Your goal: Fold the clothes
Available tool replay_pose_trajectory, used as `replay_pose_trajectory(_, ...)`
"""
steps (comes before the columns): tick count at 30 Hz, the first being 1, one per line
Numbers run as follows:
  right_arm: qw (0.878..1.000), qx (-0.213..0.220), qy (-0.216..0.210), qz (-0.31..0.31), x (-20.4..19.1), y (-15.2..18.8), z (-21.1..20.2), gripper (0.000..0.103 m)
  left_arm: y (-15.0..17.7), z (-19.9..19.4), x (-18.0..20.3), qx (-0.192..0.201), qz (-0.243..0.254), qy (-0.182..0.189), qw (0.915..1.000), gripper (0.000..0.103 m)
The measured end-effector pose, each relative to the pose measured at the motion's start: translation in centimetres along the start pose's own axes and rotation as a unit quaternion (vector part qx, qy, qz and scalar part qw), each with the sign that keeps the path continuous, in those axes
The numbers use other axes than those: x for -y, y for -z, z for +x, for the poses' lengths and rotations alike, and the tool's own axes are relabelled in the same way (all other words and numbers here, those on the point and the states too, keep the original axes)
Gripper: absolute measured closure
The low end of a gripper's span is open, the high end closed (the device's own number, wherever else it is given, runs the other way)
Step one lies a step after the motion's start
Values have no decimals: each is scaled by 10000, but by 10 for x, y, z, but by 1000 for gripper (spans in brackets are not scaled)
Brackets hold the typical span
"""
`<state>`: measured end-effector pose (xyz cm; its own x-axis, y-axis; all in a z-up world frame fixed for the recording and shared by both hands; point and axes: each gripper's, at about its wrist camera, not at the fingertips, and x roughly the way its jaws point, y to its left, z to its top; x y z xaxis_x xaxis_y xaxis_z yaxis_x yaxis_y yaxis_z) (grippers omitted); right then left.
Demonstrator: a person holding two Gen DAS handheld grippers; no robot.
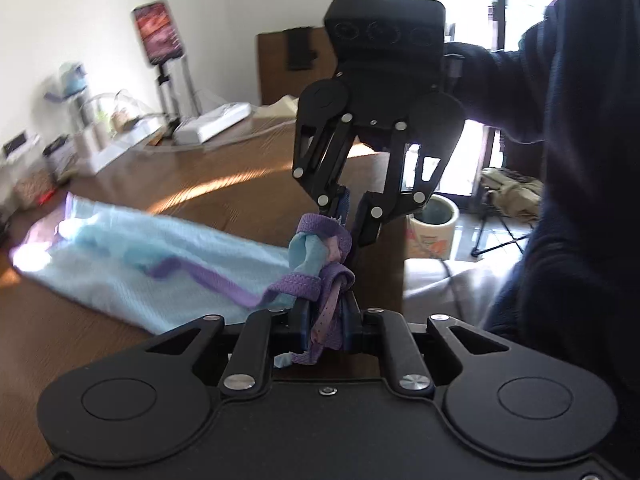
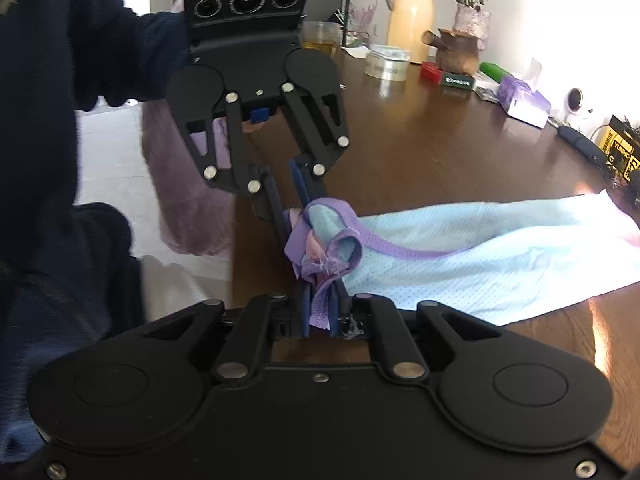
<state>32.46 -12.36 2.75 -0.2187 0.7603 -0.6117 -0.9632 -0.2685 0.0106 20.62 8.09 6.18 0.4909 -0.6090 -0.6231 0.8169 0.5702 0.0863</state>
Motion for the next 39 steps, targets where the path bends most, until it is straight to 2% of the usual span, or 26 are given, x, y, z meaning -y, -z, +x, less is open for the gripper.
replay_pose_trajectory(4,9995,245,-115,142,15,-5,-16,91,-15,-7,-28,269,-29,-39,9996,88)
replay_pose_trajectory(7,9977,450,-168,478,56,-10,-21,91,-23,-2,-69,392,-321,-105,9987,88)
replay_pose_trajectory(10,9954,428,-196,835,100,-11,-14,91,-27,12,-106,340,-702,-142,9969,88)
replay_pose_trajectory(15,9934,219,106,1124,148,-7,8,91,-22,38,-160,349,-1446,-327,9883,88)
replay_pose_trajectory(20,9905,337,258,1310,174,-1,7,89,-18,44,-186,540,-1889,-458,9794,87)
replay_pose_trajectory(22,9887,276,438,1404,182,1,13,74,-17,51,-193,464,-2106,-583,9747,75)
replay_pose_trajectory(23,9879,208,655,1389,184,2,16,69,-16,56,-195,367,-2235,-677,9717,57)
replay_pose_trajectory(24,9864,124,952,1335,184,3,18,58,-14,63,-198,240,-2345,-834,9682,43)
replay_pose_trajectory(26,9834,80,1341,1219,180,2,19,42,-13,69,-198,167,-2382,-1172,9640,32)
replay_pose_trajectory(27,9819,86,1527,1119,176,2,17,32,-13,69,-198,161,-2420,-1339,9609,31)
replay_pose_trajectory(31,9708,224,2320,574,149,2,-5,31,-16,49,-198,292,-2736,-2033,9396,30)
replay_pose_trajectory(33,9675,361,2465,431,139,-1,-13,31,-18,30,-193,442,-2719,-2311,9331,28)
replay_pose_trajectory(36,9740,555,2190,-193,94,-3,-23,31,-20,3,-173,615,-2390,-2393,9391,23)
replay_pose_trajectory(39,9799,425,1772,-807,57,-2,-4,32,-23,-6,-142,637,-1617,-2195,9600,16)
